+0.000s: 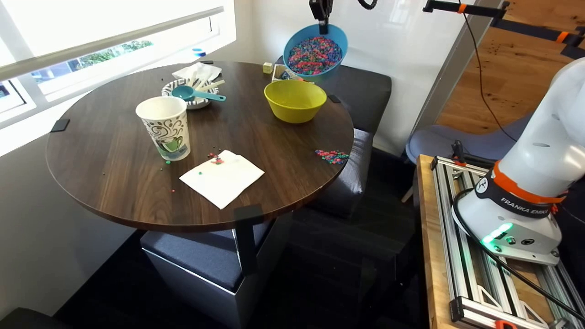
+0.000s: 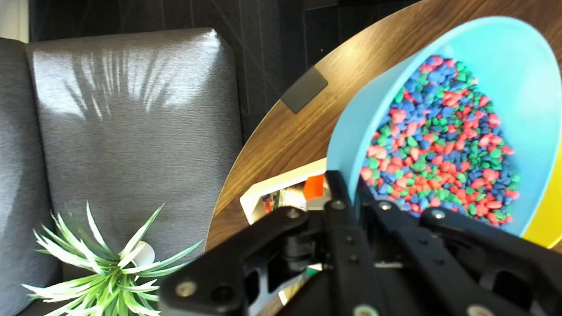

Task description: Pour the content in the blue bowl into the yellow bowl

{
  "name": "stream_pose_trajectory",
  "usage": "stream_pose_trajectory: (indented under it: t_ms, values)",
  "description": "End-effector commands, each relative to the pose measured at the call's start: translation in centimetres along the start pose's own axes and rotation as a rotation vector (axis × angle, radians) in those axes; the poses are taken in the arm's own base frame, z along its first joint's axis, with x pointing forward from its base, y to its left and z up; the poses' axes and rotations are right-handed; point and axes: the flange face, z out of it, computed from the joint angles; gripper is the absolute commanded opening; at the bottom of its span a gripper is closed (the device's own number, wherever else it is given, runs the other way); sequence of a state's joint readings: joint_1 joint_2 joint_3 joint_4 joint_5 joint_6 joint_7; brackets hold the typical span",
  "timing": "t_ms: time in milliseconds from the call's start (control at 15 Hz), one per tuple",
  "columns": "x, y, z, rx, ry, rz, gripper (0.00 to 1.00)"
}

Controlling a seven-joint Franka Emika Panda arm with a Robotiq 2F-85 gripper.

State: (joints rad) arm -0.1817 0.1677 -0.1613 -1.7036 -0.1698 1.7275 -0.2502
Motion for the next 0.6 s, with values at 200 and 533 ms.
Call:
stream_pose_trajectory:
  t_ms: [200,533]
  values:
    - [0.9,-1.9,-1.2,-0.129,-0.032,0.011,0.01]
    - [1.2,-3.1,-1.7,-0.237,-0.034,0.022,0.01]
